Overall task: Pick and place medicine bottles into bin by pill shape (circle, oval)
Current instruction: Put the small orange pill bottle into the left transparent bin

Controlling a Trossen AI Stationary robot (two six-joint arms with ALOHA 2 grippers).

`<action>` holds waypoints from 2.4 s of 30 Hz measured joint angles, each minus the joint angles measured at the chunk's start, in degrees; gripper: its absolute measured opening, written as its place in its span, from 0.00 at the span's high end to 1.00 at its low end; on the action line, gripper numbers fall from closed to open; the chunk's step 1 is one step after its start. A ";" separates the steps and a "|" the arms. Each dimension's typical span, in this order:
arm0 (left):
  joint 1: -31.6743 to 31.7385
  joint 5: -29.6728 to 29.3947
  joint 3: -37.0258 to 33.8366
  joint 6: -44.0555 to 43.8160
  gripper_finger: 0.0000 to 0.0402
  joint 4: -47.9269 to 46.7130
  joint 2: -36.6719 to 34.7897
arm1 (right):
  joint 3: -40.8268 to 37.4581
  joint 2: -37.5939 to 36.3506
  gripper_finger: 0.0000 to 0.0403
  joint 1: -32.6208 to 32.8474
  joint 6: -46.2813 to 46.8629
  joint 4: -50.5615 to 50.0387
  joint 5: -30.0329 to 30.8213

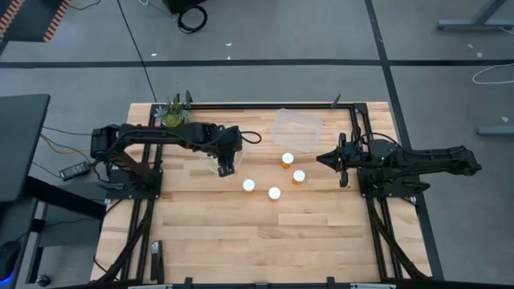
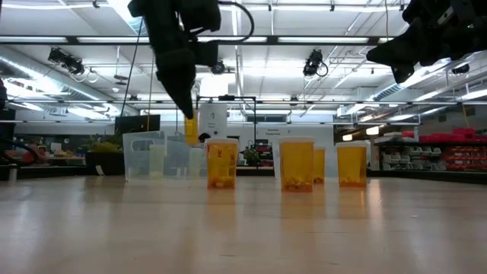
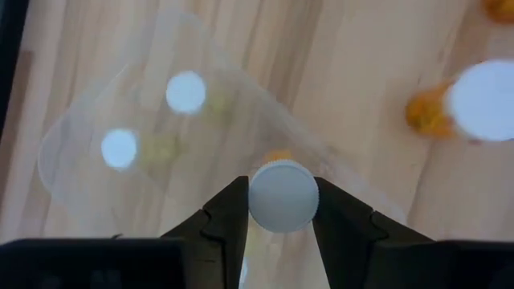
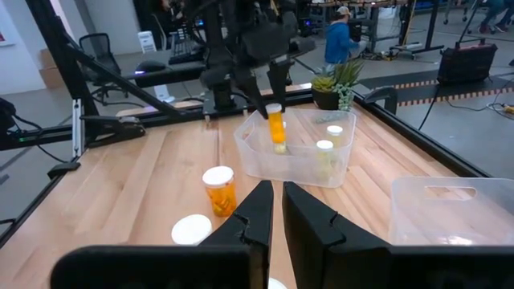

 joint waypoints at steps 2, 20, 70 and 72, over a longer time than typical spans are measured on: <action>0.32 -0.01 -0.37 0.03 0.68 1.08 0.62 | 0.00 -0.02 0.91 0.02 0.00 0.00 -0.02; 1.27 -0.01 -0.67 1.69 0.66 2.30 2.71 | 0.00 0.00 0.91 0.02 0.00 0.02 0.00; 1.20 1.56 -0.70 5.96 0.67 1.48 8.24 | 0.00 0.02 0.91 0.02 0.01 0.04 0.00; 1.20 1.57 -0.70 5.90 0.66 1.69 8.24 | 0.00 0.02 0.91 0.02 0.00 0.04 0.00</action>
